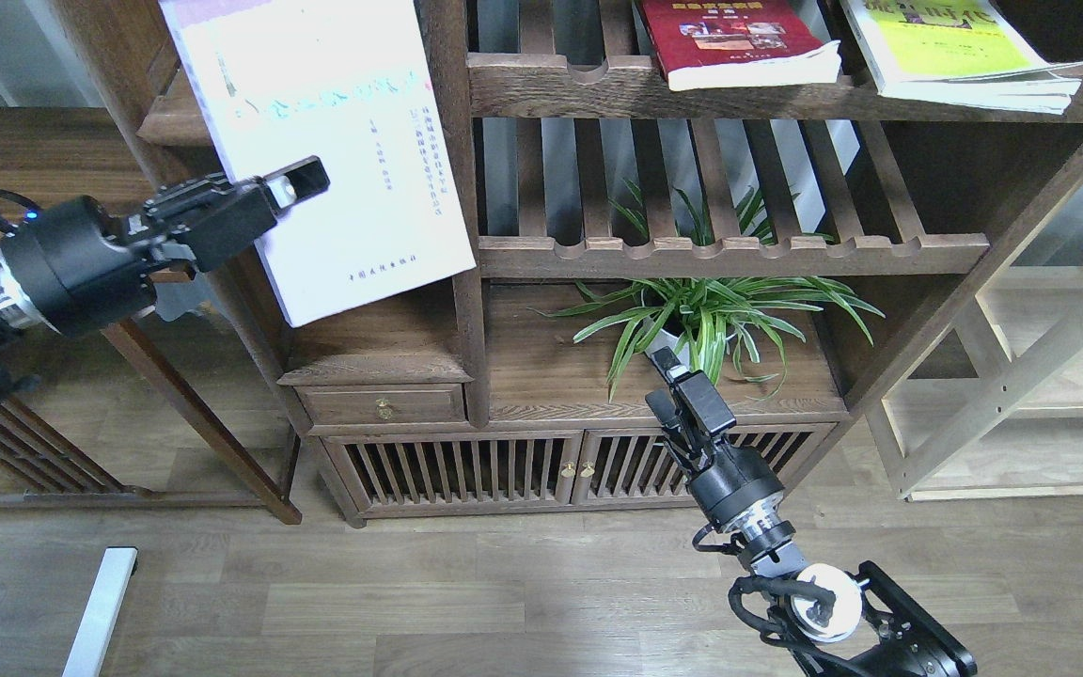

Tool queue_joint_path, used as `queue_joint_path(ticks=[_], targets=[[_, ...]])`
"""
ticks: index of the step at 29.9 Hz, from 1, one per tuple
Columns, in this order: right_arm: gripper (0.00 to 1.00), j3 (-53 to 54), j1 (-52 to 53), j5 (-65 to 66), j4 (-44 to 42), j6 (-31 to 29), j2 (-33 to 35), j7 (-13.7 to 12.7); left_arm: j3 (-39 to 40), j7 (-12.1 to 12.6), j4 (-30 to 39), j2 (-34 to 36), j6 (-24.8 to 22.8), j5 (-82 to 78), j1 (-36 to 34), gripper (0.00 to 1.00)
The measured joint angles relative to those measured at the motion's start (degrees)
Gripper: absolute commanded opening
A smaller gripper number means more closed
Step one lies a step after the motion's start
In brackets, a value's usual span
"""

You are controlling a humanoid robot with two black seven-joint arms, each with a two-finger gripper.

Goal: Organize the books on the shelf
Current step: 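Carry the white book with the left gripper up to the upper shelf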

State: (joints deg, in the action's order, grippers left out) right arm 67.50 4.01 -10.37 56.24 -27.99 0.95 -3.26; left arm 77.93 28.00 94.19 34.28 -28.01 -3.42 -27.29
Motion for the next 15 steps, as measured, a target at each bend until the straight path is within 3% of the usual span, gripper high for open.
queue_joint_path(ticks=[8, 15], targets=[[0.99, -0.1, 0.2, 0.0, -0.3, 0.0, 0.0, 0.0, 12.7, 0.0, 3.0, 0.0, 0.0, -4.1, 1.1, 0.0], [0.99, -0.5, 0.8, 0.1, -0.5, 0.0, 0.1, -0.2, 18.8, 0.0, 3.0, -0.5, 0.0, -7.9, 1.3, 0.0]])
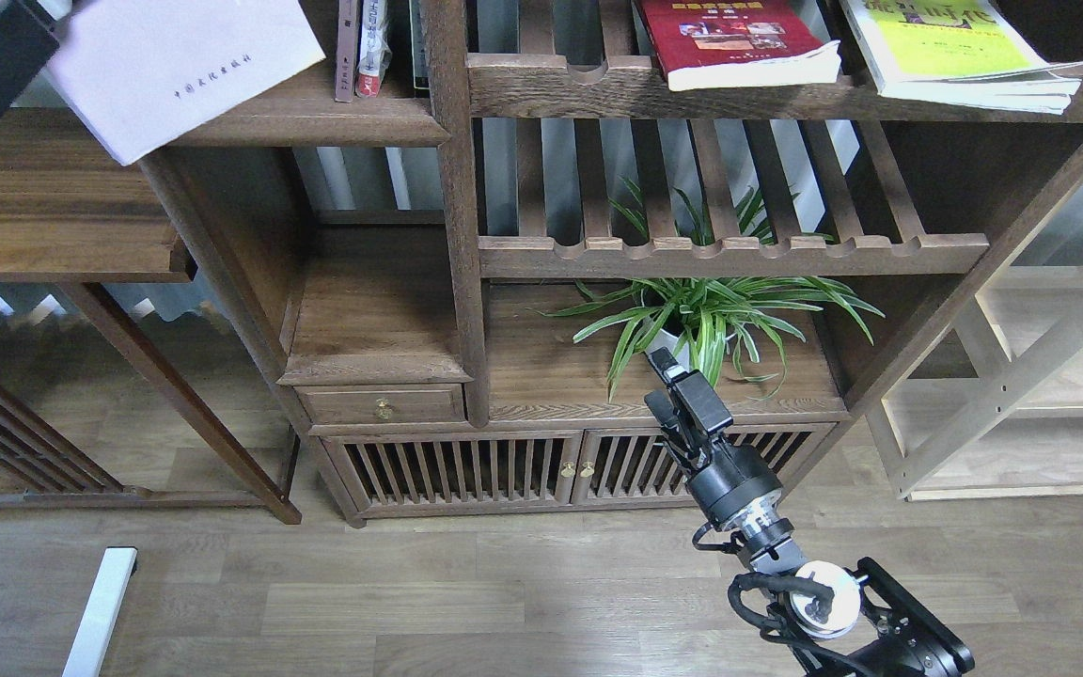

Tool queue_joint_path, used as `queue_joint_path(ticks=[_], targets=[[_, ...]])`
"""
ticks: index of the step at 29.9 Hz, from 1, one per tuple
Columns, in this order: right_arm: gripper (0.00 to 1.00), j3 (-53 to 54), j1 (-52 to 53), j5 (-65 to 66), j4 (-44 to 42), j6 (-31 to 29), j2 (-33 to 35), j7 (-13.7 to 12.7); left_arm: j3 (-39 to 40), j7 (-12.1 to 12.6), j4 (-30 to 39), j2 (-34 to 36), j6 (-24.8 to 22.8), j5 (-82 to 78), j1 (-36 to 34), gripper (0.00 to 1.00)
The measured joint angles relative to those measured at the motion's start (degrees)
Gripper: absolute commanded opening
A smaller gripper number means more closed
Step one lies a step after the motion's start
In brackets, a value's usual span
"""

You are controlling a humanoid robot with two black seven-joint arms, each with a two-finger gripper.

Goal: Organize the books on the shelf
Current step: 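Carry the white book with the left gripper up to the upper shelf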

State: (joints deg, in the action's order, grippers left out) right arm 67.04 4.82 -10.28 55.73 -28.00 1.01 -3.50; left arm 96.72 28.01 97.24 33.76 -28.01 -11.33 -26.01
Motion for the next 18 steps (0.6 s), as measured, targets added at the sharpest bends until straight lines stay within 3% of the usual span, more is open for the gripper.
queue_joint_path(ticks=[12, 18], targets=[[0.99, -0.5, 1.3, 0.1, -0.1, 0.0, -0.3, 0.0, 2.5, 0.0, -0.3, -2.5, 0.5, -10.0, -0.1, 0.0], [0.99, -1.1, 1.3, 0.1, -0.4, 0.0, -0.5, 0.0, 3.7, 0.0, -0.2, -4.3, 8.5, -15.1, -0.5, 0.0]])
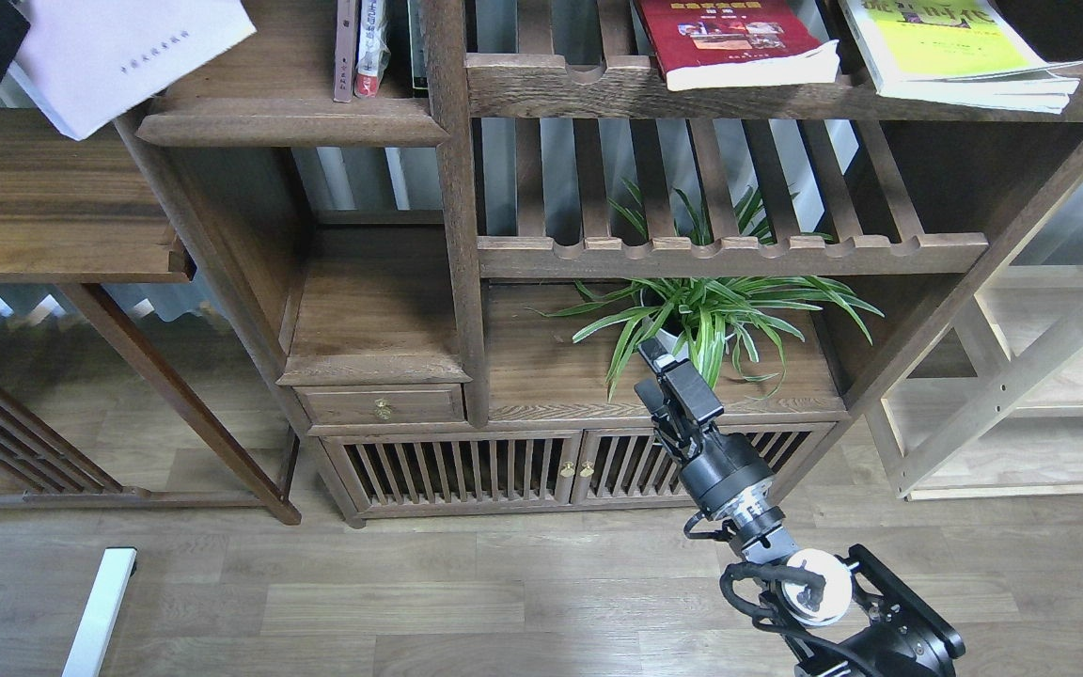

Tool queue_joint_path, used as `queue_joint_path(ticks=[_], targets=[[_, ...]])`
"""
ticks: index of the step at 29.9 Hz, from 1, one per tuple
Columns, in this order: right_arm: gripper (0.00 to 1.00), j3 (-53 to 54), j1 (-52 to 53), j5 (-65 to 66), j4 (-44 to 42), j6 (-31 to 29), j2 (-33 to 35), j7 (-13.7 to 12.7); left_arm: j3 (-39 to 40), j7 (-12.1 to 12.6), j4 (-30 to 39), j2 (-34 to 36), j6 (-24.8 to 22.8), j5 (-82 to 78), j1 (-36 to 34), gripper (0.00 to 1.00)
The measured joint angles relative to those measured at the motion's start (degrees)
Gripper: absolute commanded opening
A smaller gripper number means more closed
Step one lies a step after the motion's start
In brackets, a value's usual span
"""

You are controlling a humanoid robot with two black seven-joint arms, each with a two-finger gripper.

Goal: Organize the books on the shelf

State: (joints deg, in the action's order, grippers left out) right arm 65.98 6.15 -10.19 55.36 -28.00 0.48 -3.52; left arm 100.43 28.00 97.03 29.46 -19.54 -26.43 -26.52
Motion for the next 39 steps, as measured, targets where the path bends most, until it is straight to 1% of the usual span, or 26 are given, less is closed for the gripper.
queue_joint_path(ticks=[4, 6, 8, 13, 16, 19, 25, 30, 35, 39], targets=[[0.99, -0.5, 0.0, 0.0, -0.2, 0.0, -0.2, 0.0, -0.1, 0.0, -0.2, -1.3, 6.8, -3.7, -0.1, 0.0], [0.99, -1.0, 0.1, 0.0, -0.2, 0.0, -0.2, 0.0, -0.6, 0.0, -0.3, -2.3, 9.0, -5.6, -0.3, 0.0], [0.99, -1.3, 0.1, 0.0, -0.3, 0.0, -0.2, 0.0, -1.0, 0.0, -0.3, -3.2, 10.1, -7.5, -0.8, 0.0], [0.99, -1.5, 0.4, -0.1, -0.3, 0.0, -0.3, 0.1, -2.8, 0.0, -0.4, -5.9, 11.3, -12.0, -3.9, 0.0], [0.99, -1.8, 0.4, -0.2, -0.3, 0.0, -0.3, 0.1, -4.5, 0.0, -0.5, -7.3, 14.5, -14.7, -6.3, 0.0], [0.99, -2.2, 0.5, -0.2, -0.3, 0.0, -0.3, 0.1, -5.9, 0.0, -0.6, -7.9, 17.7, -16.3, -7.3, 0.0], [0.99, -2.3, 0.9, -0.2, -0.3, 0.0, -0.4, 0.1, -7.2, 0.0, -1.2, -8.3, 20.4, -18.9, -7.8, 0.0], [0.99, -2.3, 0.9, -0.3, -0.3, 0.0, -0.4, 0.4, -11.0, 0.0, -2.7, -8.5, 23.0, -19.8, -11.5, 0.0], [0.99, -2.3, 0.9, -0.4, -0.2, 0.0, -0.4, 0.4, -14.1, 0.0, -6.5, -8.0, 23.3, -20.2, -16.3, 0.0], [0.99, -2.3, 0.9, -0.4, -0.2, 0.0, -0.5, 0.4, -16.4, 0.0, -9.5, -7.6, 23.4, -21.0, -18.6, 0.0]])
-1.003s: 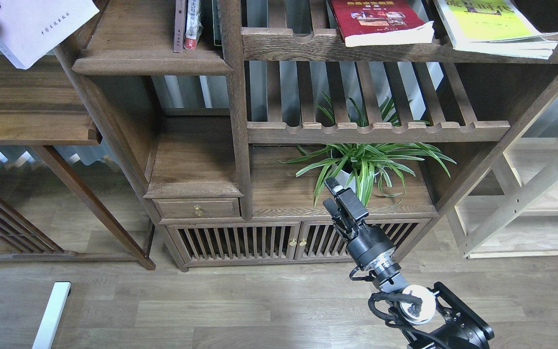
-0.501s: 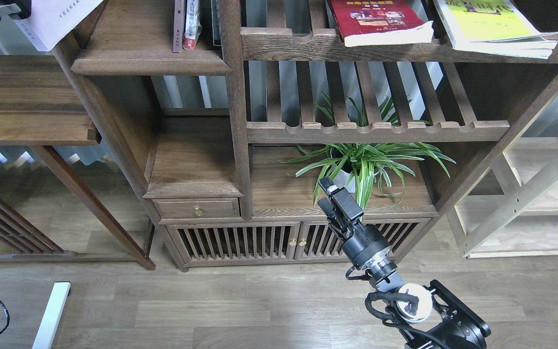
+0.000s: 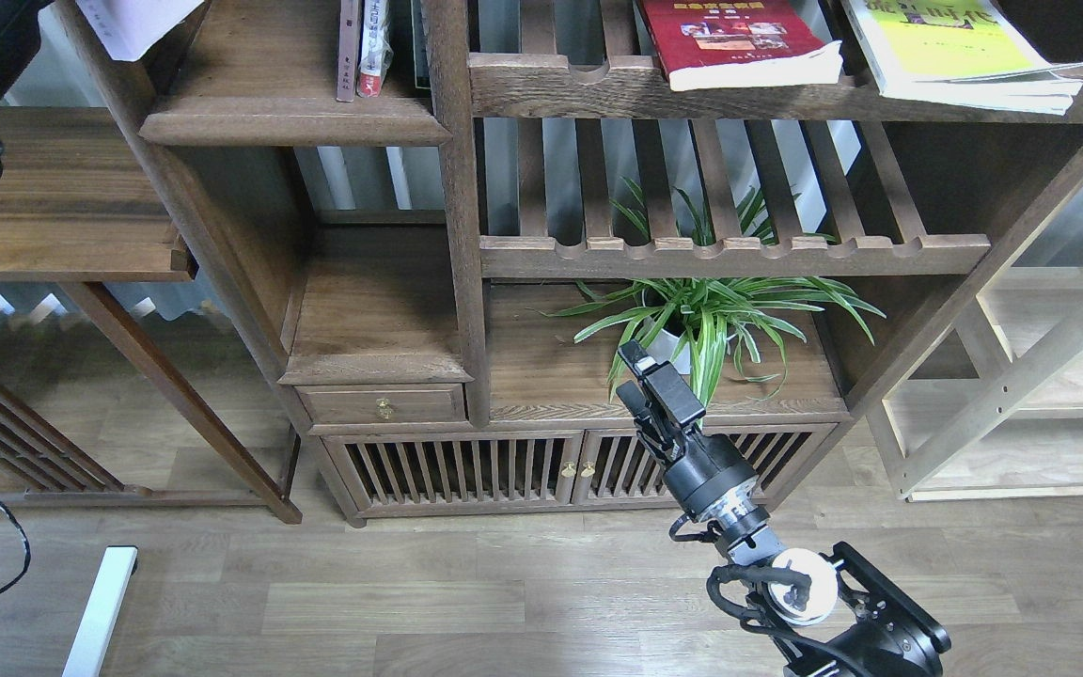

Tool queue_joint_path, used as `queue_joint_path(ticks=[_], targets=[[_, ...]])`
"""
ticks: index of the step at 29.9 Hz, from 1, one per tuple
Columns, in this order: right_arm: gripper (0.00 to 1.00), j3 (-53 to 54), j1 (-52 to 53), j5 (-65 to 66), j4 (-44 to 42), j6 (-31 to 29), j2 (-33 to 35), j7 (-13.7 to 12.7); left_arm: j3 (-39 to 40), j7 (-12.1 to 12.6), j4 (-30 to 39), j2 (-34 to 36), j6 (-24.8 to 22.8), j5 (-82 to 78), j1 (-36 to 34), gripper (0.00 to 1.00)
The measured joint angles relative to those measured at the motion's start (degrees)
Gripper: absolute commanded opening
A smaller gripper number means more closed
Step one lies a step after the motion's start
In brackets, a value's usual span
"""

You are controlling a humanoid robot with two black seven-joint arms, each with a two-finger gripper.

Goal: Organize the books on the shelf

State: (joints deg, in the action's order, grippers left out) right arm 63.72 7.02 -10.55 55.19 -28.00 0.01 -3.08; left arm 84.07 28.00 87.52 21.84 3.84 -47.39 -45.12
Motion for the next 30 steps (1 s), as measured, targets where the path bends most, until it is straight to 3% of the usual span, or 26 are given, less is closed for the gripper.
queue_joint_path(ticks=[19, 25, 30], targets=[[0.99, 0.1, -0.1, -0.1, 0.1, 0.0, 0.0, 0.2, -11.8, -0.2, -18.9, -1.8, 0.2, -1.6, -13.1, 0.0], [0.99, 0.1, 0.0, -0.1, 0.1, 0.0, 0.0, 0.2, -15.4, -8.3, -23.4, -4.2, 3.0, -1.1, -14.3, 0.0], [0.99, 0.1, 0.0, -0.1, 0.2, 0.0, 0.0, 0.2, -18.4, -10.8, -25.9, -5.8, 4.7, -0.7, -16.2, 0.0]])
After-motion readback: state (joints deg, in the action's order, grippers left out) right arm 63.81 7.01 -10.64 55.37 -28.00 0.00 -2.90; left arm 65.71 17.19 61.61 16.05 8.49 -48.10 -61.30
